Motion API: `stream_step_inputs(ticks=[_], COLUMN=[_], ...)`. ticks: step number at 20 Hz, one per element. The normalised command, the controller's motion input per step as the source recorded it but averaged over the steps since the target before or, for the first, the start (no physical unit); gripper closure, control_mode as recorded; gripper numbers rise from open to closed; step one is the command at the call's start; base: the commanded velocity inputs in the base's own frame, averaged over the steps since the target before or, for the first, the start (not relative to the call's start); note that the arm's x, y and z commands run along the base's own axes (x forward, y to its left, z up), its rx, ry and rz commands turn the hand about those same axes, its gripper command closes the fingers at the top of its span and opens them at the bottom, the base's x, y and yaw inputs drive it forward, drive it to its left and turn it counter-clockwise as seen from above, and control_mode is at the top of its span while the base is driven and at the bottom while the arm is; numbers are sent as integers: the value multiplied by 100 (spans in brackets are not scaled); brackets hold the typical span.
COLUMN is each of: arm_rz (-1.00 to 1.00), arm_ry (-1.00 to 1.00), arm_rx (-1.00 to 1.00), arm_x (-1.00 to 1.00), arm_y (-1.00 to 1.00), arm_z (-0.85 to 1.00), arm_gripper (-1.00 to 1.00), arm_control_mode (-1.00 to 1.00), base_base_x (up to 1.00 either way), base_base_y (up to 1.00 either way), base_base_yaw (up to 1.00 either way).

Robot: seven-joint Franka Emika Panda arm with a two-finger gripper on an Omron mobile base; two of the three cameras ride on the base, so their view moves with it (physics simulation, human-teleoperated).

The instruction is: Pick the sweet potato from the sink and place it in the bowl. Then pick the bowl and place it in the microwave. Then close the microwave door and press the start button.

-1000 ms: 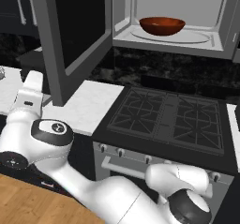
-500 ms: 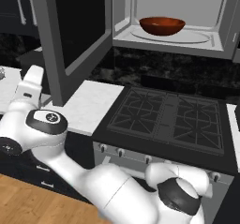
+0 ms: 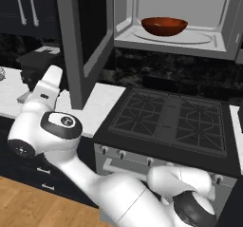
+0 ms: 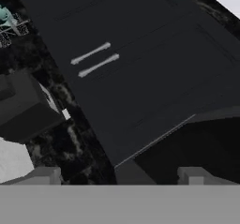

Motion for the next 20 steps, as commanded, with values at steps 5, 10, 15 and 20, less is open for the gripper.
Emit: stream_step_inputs(ticks=[5, 10, 15, 20], arm_rz=[0, 0, 1, 0], arm_ry=[0, 0, 0, 0], arm_rx=[17, 19, 26, 25], arm_x=[1, -1, 5, 13], arm_y=[-80, -92, -100, -100], arm_z=[17, 27, 16, 19], arm_gripper=[-100, -100, -100, -100], arm_control_mode=[-100, -100, -100, -100], base_base_x=[0, 0, 0, 0], base_base_y=[0, 0, 0, 0], base_base_yaw=[0, 0, 0, 0])
